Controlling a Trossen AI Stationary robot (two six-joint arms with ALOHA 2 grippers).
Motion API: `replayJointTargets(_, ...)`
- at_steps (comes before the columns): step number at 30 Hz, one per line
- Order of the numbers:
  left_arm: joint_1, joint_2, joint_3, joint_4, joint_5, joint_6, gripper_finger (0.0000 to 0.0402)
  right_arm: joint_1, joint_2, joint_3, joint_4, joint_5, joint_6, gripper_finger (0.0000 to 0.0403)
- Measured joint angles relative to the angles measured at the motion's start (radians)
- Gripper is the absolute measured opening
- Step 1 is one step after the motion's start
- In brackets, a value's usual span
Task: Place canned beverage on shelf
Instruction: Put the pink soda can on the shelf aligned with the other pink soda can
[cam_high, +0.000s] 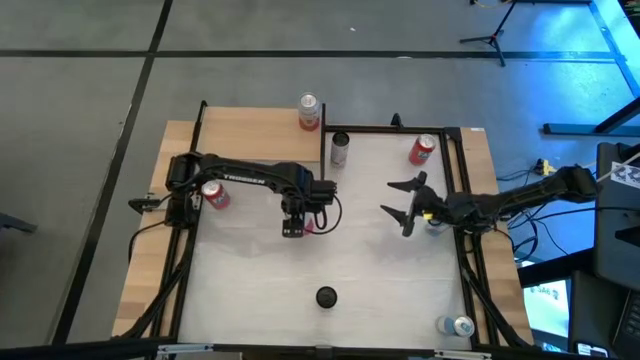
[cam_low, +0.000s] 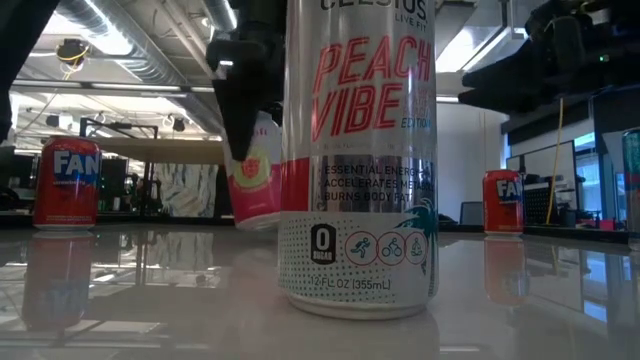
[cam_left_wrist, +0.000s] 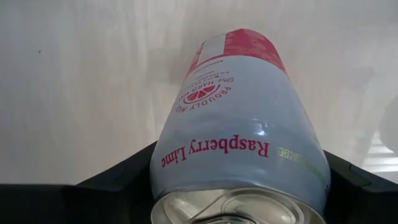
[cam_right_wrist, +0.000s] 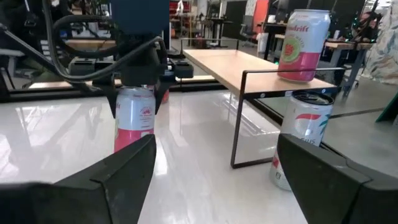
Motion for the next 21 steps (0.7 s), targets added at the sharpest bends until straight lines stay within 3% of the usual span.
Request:
replayJointTargets(11, -0.031, 0.0, -0.005, 0.039, 0.0, -0.004, 0.0309, 0.0, 0.112, 0.052, 0.0, 0.0, -0.003, 0.0333)
replayJointTargets(21, -0.031, -0.001, -0.005, 0.075, 0.028, -0.008, 0.0337, 0.0, 0.124, 0.052, 0.005, 0.0, -0.004, 0.0333)
